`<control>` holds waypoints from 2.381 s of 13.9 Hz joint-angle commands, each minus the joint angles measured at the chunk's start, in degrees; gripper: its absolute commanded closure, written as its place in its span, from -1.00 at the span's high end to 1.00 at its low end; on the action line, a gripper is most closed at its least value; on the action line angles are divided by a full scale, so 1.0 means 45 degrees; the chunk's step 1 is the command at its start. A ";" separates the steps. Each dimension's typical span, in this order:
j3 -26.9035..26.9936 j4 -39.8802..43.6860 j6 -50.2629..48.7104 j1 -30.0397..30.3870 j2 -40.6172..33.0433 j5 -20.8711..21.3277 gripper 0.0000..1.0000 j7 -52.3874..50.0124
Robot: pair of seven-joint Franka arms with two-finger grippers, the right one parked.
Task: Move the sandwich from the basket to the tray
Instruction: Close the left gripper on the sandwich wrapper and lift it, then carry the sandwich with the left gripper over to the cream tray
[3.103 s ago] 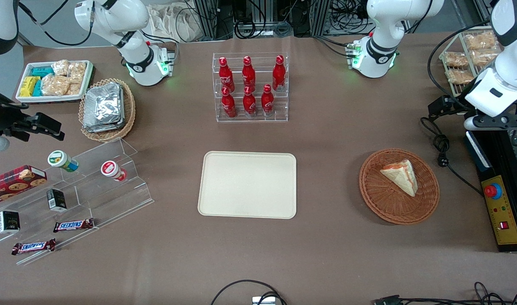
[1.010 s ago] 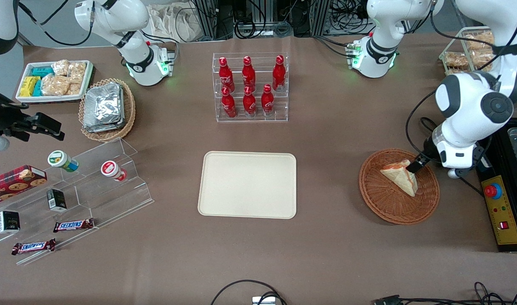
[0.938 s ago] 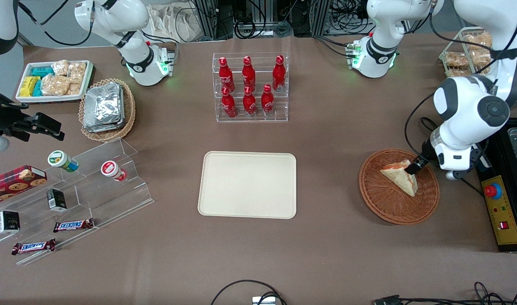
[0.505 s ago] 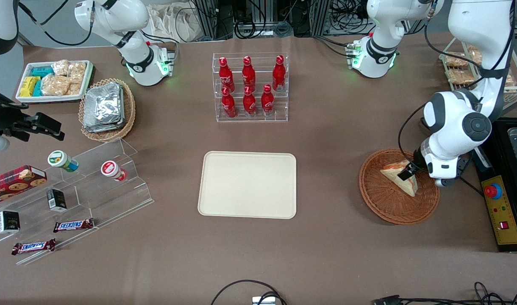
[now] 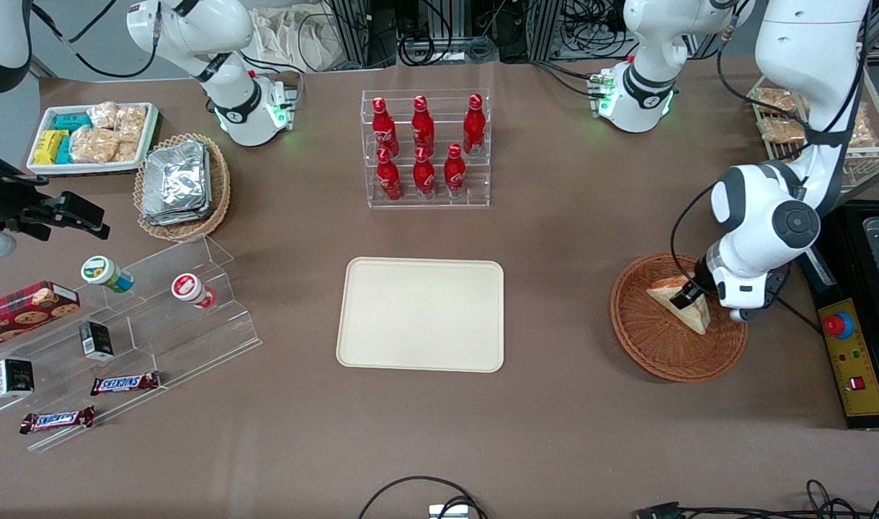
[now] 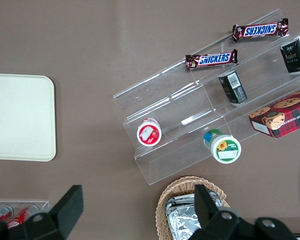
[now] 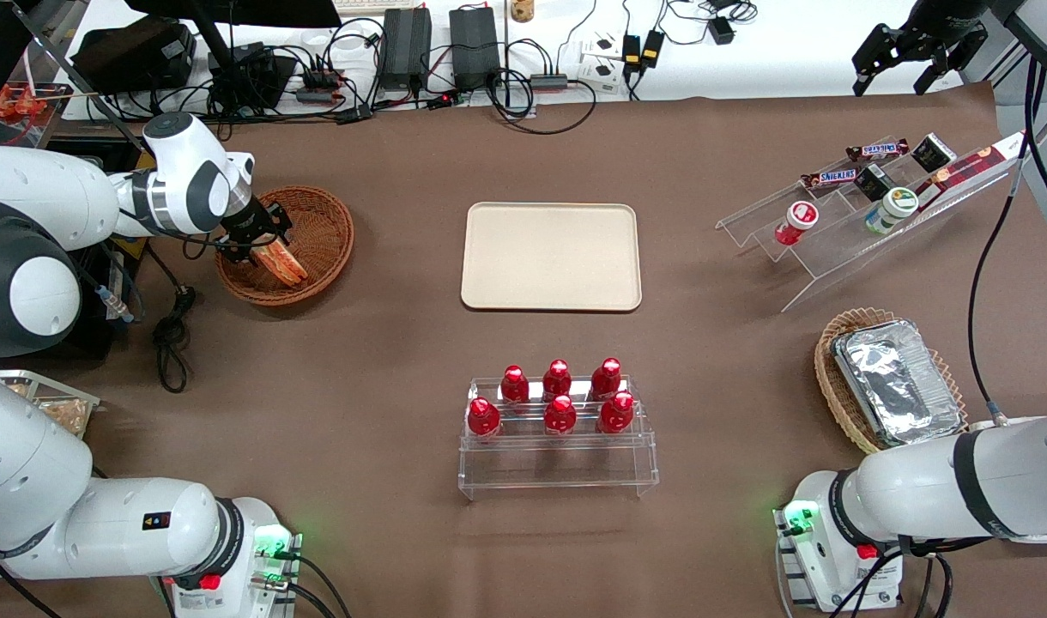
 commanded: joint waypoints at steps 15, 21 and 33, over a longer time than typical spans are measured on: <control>-0.3563 0.5929 -0.9249 -0.0099 -0.1294 0.1738 -0.98 0.0522; -0.5853 0.7827 -1.0430 -0.1247 0.0109 0.1620 -0.92 -0.0003; -0.5814 1.0644 -0.6840 -0.4319 0.5873 0.4860 -0.69 -0.2194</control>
